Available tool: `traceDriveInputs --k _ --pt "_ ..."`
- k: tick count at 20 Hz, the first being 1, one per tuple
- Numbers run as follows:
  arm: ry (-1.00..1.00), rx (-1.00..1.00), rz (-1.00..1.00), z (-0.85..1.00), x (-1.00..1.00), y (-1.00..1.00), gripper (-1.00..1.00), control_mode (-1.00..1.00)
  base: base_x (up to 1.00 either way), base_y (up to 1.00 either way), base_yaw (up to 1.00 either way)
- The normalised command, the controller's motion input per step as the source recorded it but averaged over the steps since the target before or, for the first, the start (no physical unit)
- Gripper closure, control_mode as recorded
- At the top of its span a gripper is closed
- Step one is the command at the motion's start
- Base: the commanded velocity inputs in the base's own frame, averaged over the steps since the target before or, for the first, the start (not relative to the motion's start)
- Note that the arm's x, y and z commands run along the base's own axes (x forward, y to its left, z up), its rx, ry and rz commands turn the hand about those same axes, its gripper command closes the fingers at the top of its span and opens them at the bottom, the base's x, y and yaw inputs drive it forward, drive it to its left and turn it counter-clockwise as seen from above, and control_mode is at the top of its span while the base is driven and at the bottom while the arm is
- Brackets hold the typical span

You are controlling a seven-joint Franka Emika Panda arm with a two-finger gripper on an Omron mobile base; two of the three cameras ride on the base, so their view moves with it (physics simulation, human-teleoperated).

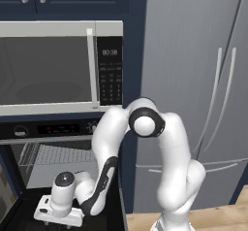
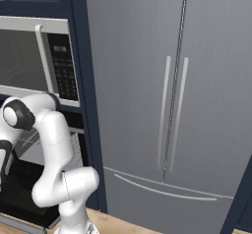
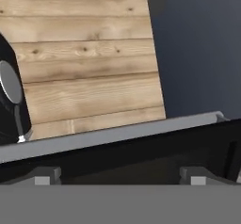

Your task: Take the baked cake out of the oven and place it on the plate for cooling. Then close the oven door.

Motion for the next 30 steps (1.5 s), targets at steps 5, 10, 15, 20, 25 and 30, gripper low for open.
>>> traceDriveInputs --k 5,10,15,20,25,30 --pt "0.04 0.00 0.00 -0.13 -0.51 0.00 -1.00 -1.00 0.00 0.00 0.00" --pt "0.01 -0.10 0.00 -0.30 -0.37 0.00 -1.00 -1.00 0.00 0.00 0.00" --pt "0.00 -0.01 0.01 -0.26 -0.30 -0.02 -1.00 -1.00 0.00 0.00 0.00" --pt "0.00 -0.02 0.16 -0.26 -0.31 0.00 -1.00 -1.00 0.00 0.00 0.00" --pt "-0.04 -0.13 0.13 -0.43 -0.08 0.00 -1.00 -1.00 0.00 0.00 0.00" --pt "-0.06 -0.02 0.00 -0.38 0.05 0.06 -1.00 -1.00 0.00 0.00 0.00"
